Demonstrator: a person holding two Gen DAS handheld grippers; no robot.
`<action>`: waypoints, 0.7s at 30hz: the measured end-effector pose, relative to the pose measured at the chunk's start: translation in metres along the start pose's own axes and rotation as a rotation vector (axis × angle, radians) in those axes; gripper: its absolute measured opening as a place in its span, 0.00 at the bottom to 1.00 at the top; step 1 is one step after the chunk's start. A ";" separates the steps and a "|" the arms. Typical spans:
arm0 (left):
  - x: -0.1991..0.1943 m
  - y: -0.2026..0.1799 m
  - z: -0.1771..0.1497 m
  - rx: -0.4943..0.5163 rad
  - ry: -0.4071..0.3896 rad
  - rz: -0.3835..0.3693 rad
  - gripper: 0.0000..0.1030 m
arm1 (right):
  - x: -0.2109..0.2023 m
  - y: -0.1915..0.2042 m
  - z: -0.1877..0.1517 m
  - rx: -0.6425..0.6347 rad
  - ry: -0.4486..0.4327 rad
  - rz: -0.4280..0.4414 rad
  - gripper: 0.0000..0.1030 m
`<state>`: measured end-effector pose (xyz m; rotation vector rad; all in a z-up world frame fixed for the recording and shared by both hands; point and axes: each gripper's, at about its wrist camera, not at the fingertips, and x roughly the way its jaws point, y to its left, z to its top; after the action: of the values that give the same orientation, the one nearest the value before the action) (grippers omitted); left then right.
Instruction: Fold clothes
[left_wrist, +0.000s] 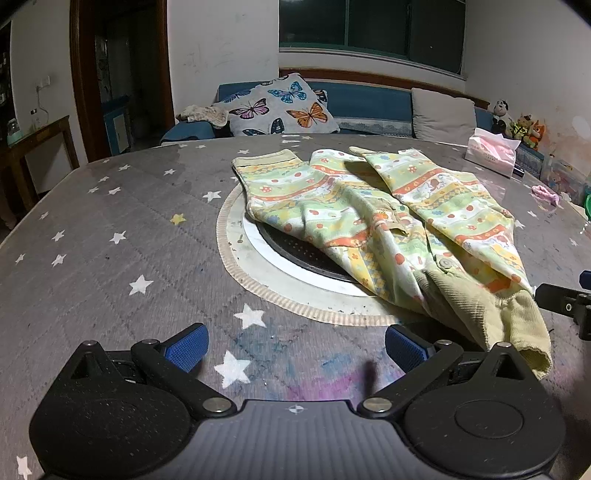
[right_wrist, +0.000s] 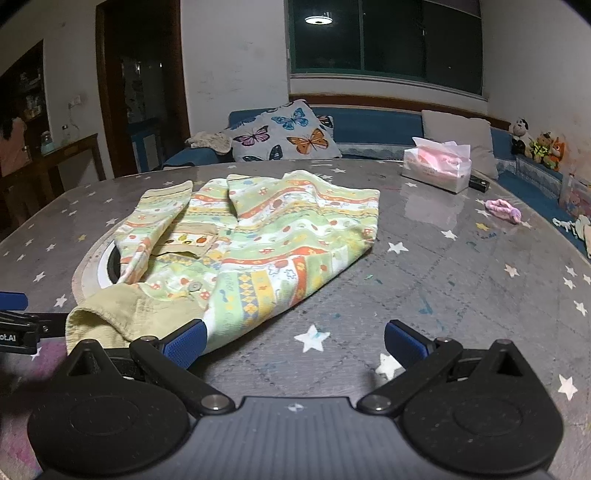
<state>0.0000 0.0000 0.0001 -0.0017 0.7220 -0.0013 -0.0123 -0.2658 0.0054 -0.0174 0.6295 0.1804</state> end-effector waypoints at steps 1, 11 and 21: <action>0.000 0.000 0.000 0.001 0.001 0.001 1.00 | 0.000 0.000 0.000 -0.001 0.001 -0.001 1.00; -0.004 -0.003 -0.005 -0.003 0.017 0.002 1.00 | -0.007 0.009 -0.003 0.003 0.003 -0.001 1.00; -0.004 -0.001 -0.002 -0.008 0.033 -0.003 1.00 | -0.007 0.012 -0.004 -0.022 0.014 0.014 1.00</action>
<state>-0.0038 -0.0014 0.0010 -0.0102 0.7553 -0.0014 -0.0225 -0.2552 0.0063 -0.0360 0.6418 0.2009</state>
